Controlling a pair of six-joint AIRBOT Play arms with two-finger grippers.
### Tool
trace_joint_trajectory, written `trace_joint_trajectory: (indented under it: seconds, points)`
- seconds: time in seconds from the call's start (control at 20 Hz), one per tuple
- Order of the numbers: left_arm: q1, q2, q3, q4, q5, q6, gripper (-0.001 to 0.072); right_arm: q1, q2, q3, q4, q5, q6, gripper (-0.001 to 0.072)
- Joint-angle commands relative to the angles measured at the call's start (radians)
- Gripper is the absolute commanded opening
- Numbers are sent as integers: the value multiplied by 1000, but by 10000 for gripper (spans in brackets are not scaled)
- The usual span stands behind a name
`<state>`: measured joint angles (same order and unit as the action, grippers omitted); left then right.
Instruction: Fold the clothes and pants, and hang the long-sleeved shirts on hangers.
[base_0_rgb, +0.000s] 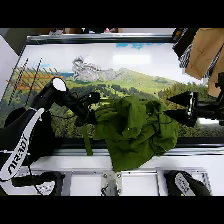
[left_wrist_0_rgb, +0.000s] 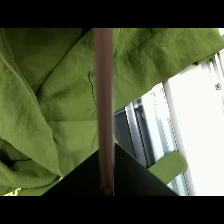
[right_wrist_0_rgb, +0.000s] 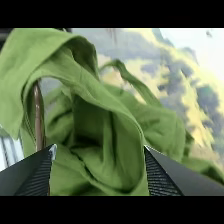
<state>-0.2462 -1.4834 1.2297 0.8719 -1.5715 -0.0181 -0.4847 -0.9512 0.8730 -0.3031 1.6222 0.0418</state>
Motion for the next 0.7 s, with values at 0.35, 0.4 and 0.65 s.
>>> trace_joint_trajectory:
  seconds: [0.35,0.4,0.65]
  points:
    - [1,0,0,-1,1,-1,13,0,-19,-16,23,115,-42,608]
    - [1,0,0,-1,1,-1,13,2,-21,-16,-43,114,-42,608]
    - [1,0,0,0,1,-1,13,23,-31,-56,-95,113,-43,608]
